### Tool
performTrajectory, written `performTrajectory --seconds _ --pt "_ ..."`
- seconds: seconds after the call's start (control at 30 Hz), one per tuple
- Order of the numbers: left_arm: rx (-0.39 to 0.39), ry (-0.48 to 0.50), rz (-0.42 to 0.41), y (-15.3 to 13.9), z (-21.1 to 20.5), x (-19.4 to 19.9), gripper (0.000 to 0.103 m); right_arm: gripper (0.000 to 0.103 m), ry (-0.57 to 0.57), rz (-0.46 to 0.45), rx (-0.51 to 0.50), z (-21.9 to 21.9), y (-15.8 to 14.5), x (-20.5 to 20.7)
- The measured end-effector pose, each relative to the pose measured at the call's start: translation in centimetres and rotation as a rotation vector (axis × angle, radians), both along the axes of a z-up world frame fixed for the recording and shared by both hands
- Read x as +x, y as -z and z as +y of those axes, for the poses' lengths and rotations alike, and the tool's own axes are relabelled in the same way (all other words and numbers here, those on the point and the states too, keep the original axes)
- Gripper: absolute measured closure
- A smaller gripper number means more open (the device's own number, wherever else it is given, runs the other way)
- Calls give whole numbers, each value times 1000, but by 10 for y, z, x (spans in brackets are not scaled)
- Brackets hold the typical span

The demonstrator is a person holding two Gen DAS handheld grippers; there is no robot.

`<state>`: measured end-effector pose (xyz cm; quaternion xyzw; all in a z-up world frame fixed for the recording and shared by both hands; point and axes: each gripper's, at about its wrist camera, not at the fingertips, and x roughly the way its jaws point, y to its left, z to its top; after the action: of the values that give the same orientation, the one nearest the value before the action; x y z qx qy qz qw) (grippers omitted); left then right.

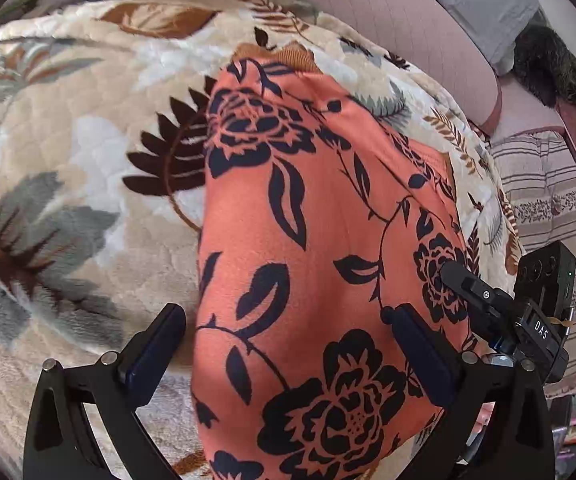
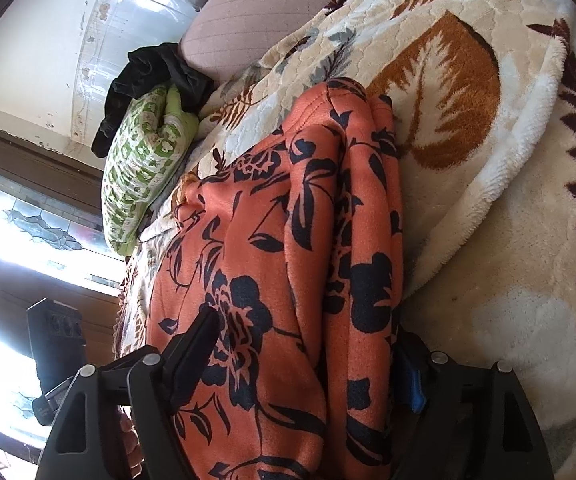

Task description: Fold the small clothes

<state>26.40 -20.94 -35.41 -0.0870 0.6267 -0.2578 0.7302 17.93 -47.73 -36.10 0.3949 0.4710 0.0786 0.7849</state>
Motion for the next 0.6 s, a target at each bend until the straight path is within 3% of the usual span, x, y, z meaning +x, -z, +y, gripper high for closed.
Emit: performTrajectory --seconds 0.1,0.2,0.33,0.4,0.5,0.6 --pt "-3 -4 -26 2 -6 -3 2 29 -9 -10 -38 6 -3 2" --pt "18 -31 -61 -2 -11 -7 18 44 -23 -24 -112 15 -7 3" --pt "18 -61 -102 -12 -5 -9 45 51 -32 -52 -211 28 -19 4" --pt "27 -55 -131 -21 -5 -12 53 54 -37 -71 -285 37 -29 4" --pt "59 -38 -182 -34 -5 -16 57 59 -46 -112 -383 52 -45 2" --pt "95 -46 -225 -47 -1 -21 58 61 -53 -173 -404 65 -62 -1"
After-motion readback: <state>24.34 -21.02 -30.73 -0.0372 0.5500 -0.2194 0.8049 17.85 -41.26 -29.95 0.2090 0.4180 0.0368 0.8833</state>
